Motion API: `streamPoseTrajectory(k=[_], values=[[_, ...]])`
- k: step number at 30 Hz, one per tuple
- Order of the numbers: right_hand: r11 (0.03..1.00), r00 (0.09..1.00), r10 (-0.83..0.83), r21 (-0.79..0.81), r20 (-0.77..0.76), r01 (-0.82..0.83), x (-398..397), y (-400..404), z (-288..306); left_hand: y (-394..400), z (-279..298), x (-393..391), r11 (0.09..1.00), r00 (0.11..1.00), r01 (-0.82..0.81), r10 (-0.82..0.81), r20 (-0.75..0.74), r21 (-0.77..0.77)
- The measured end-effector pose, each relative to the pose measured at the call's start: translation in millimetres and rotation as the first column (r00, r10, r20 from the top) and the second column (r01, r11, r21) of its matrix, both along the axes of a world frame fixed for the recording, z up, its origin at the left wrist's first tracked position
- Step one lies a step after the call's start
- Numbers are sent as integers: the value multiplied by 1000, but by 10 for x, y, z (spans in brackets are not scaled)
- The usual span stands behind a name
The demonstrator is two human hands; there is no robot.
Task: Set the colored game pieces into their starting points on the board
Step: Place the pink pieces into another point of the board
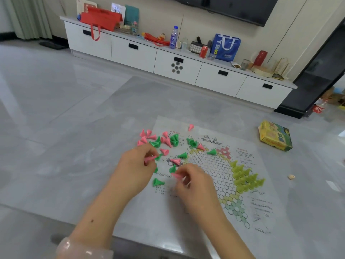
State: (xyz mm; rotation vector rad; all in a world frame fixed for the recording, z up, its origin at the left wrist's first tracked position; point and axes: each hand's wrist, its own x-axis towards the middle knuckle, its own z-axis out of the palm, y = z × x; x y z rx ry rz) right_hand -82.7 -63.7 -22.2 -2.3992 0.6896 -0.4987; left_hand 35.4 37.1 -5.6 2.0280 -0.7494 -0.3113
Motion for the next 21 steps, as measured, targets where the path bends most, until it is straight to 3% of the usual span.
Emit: streamPoseTrajectory(k=[3, 8, 21], values=[[939, 980, -164, 322, 111, 121, -211, -37, 170, 33, 13, -12, 999, 998, 33, -34, 54, 31], [855, 972, -178, 514, 153, 75, -488, 9, 179, 38, 34, -38, 998, 996, 28, -33, 80, 61], [936, 993, -109, 340, 41, 89, -691, 51, -157, -29, 56, -96, 998, 994, 53, -56, 93, 34]])
